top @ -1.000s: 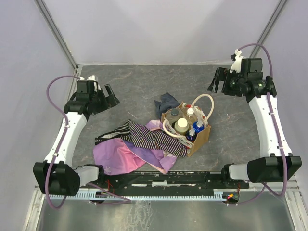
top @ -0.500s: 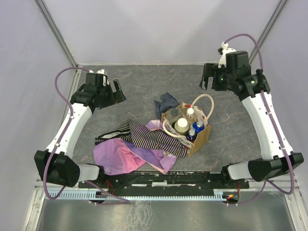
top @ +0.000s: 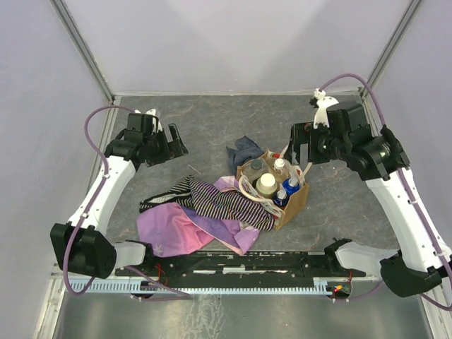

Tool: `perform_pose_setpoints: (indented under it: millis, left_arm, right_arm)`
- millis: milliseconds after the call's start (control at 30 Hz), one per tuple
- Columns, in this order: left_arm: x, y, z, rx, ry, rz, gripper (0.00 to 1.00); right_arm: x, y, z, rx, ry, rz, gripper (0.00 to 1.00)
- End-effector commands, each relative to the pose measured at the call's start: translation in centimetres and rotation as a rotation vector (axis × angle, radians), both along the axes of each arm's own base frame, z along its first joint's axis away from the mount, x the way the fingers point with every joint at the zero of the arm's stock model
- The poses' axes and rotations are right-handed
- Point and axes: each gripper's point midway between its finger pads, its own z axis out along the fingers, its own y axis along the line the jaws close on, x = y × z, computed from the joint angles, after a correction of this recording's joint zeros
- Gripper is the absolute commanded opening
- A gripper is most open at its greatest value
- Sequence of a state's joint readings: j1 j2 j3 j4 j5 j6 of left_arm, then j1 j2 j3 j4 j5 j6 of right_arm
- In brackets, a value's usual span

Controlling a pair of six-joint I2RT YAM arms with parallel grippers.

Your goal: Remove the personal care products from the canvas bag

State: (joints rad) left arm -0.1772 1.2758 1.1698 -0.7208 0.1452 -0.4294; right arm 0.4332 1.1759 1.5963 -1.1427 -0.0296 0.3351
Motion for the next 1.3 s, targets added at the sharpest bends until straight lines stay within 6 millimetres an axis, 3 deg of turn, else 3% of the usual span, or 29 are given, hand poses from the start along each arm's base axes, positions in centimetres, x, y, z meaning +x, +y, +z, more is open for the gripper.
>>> perform_pose_setpoints:
  millis: [0,167,267,400,467,533,633,700,800,1033,1267]
  left_arm:
    - [-0.4,-1.2,1.3,-0.071,-0.040,-0.003,0.99]
    - [-1.0,-2.0,1.1,-0.082,-0.034,-0.024,1.00]
    - [-1.2,-2.7,0.5,-0.082,-0.013,-0.028,0.97]
    - [-2.5,-4.8,-0.3,-0.076,0.019,-0.052,0.91]
    - [-3.9,-6.4,-1.4,-0.078,0.049,-0.063,0.88]
    - [-5.2,-7.8,-2.5,-0.075,0.074,-0.081,0.88]
    - [-7.4,-8.6,-4.3,-0.020,0.120,-0.076,0.92]
    - [-8.7,-8.0,-5.3,0.031,0.160,-0.053,0.96]
    - [-10.2,-7.5,-6.1,0.038,0.197,-0.040,0.97]
    - [-12.3,-7.8,-7.6,0.012,0.231,-0.037,0.98]
    - [-13.3,-12.2,-8.4,-0.020,0.253,-0.121,0.98]
  right_arm:
    - [-3.9,4.2,-0.1,0.107,0.067,0.194,1.00]
    - [-8.1,10.2,-0.9,0.118,0.119,0.408,1.00]
    - [-8.0,12.9,-2.0,0.031,0.081,0.436,1.00]
    - [-4.2,14.2,0.0,-0.062,-0.019,0.379,1.00]
    - [-1.3,14.9,1.5,-0.102,-0.088,0.346,1.00]
    - [1.9,15.6,1.4,-0.127,-0.061,0.318,1.00]
    - [6.7,16.1,-0.6,-0.198,0.013,0.277,1.00]
    - [9.8,16.4,-2.5,-0.195,0.087,0.278,1.00]
    - [12.9,15.8,-5.9,-0.161,0.193,0.263,1.00]
    - [16.6,15.5,-12.2,-0.206,0.268,0.263,1.00]
    - [17.6,17.2,-15.9,-0.196,0.323,0.298,1.00]
